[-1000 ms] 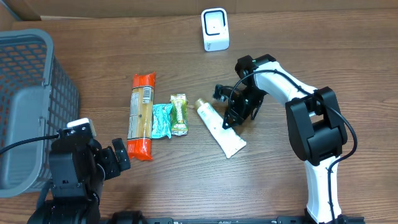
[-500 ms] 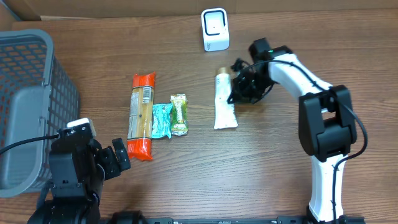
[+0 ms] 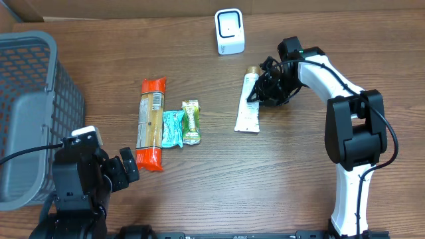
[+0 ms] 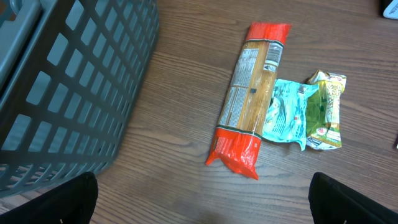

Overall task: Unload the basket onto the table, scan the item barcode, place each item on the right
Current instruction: 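Lift the white tube upright toward the barcode scanner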

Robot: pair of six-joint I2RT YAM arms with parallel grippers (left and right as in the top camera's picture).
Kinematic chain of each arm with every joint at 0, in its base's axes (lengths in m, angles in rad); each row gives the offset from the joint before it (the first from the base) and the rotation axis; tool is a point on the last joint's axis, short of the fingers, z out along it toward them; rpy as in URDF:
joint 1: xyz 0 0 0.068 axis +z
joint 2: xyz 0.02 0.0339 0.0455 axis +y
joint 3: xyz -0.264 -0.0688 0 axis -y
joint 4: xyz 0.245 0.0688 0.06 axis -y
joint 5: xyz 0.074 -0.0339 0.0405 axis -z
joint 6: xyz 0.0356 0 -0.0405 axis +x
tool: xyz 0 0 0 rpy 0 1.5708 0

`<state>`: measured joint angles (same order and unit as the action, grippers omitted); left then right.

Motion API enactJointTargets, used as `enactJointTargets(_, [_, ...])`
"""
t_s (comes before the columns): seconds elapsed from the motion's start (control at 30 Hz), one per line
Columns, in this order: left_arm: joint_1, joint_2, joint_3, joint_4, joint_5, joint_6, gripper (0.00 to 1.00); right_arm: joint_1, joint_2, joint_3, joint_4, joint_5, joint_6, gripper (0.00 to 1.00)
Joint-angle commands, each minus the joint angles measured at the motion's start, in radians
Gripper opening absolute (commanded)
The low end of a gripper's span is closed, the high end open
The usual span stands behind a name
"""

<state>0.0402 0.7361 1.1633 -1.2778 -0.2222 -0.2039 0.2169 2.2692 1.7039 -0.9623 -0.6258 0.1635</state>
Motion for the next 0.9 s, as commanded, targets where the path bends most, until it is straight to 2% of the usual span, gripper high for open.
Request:
enactJointTargets(0.0, [0.005, -0.003, -0.003, 0.003, -0.016, -0.010, 1.00, 0.014, -0.002, -0.084, 0.106, -0.012, 0.190, 0.40])
enactJointTargets(0.1, [0.005, -0.003, -0.003, 0.003, -0.016, -0.010, 1.00, 0.038, -0.002, -0.166, 0.232, -0.013, 0.305, 0.38])
enactJointTargets(0.17, [0.005, -0.003, -0.003, 0.003, -0.016, -0.010, 0.99, 0.050, -0.002, -0.199, 0.289, -0.013, 0.370, 0.31])
enactJointTargets(0.2, [0.005, -0.003, -0.003, 0.003, -0.016, -0.010, 1.00, 0.051, -0.002, -0.206, 0.306, -0.013, 0.388, 0.11])
enactJointTargets(0.23, [0.005, -0.003, -0.003, 0.003, -0.016, -0.010, 0.99, 0.051, -0.002, -0.206, 0.307, -0.013, 0.388, 0.06])
enactJointTargets(0.4, [0.005, -0.003, -0.003, 0.003, -0.016, -0.010, 1.00, 0.014, -0.003, -0.205, 0.291, -0.109, 0.386, 0.04])
enactJointTargets(0.5, [0.005, -0.003, -0.003, 0.003, -0.016, -0.010, 1.00, -0.029, -0.008, -0.187, 0.254, -0.230, 0.222, 0.04])
enactJointTargets(0.67, [0.005, -0.003, -0.003, 0.003, -0.016, -0.010, 1.00, -0.061, -0.069, -0.073, 0.013, -0.174, -0.058, 0.04])
enactJointTargets(0.7, [0.005, -0.003, -0.003, 0.003, -0.016, -0.010, 1.00, -0.061, -0.086, -0.042, -0.041, -0.132, -0.097, 0.04])
enactJointTargets(0.73, [0.005, -0.003, -0.003, 0.003, -0.016, -0.010, 0.99, -0.056, -0.121, 0.045, -0.152, 0.011, -0.145, 0.04])
enactJointTargets(0.87, [0.005, -0.003, -0.003, 0.003, -0.016, -0.010, 1.00, -0.019, -0.148, 0.272, -0.323, 0.262, -0.195, 0.04])
